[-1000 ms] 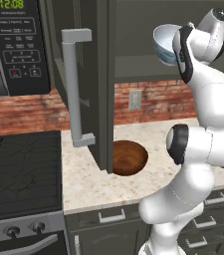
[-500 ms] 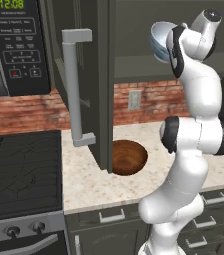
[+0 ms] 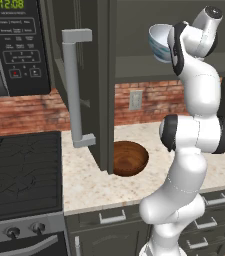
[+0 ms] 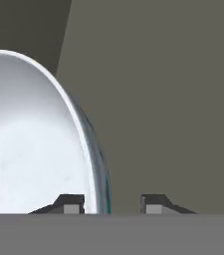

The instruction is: Open the cabinet. Pick the bowls from the counter and place them in the cabinet. Then close the cabinet.

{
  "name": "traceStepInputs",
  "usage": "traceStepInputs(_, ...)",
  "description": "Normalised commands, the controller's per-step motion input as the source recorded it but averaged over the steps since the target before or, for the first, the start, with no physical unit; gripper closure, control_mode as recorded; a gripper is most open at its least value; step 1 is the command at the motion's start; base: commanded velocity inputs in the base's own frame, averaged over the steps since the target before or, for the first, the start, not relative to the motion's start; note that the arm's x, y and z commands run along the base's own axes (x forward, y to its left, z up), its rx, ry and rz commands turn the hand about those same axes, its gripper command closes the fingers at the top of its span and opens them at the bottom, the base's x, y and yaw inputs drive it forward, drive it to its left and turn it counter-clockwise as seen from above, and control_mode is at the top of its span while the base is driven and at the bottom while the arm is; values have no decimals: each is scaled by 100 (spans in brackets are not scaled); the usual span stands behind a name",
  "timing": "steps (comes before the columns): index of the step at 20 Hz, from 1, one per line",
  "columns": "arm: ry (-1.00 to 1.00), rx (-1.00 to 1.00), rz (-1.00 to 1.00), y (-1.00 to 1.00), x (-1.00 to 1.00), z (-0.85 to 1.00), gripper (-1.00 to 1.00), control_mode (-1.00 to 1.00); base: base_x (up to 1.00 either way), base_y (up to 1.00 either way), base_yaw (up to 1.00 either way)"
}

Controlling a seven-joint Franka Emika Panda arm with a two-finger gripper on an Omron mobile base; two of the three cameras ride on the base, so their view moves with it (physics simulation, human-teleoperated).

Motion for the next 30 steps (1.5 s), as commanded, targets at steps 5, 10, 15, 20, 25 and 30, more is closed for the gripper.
traceStepInputs(5, 0, 0, 0, 0, 0, 0, -100, -100, 0, 0, 0)
traceStepInputs(10, -9, 0, 0, 0, 0, 8, -100, -100, 0, 0, 0)
traceStepInputs(15, -23, 0, 0, 0, 0, 42, -100, -100, 0, 0, 0)
traceStepInputs(20, -5, 0, 0, 0, 0, 3, -100, -100, 0, 0, 0)
traceStepInputs(25, -21, 0, 0, 0, -41, 25, -100, -100, 0, 0, 0)
traceStepInputs(30, -29, 0, 0, 1, -78, 55, -100, -100, 0, 0, 0)
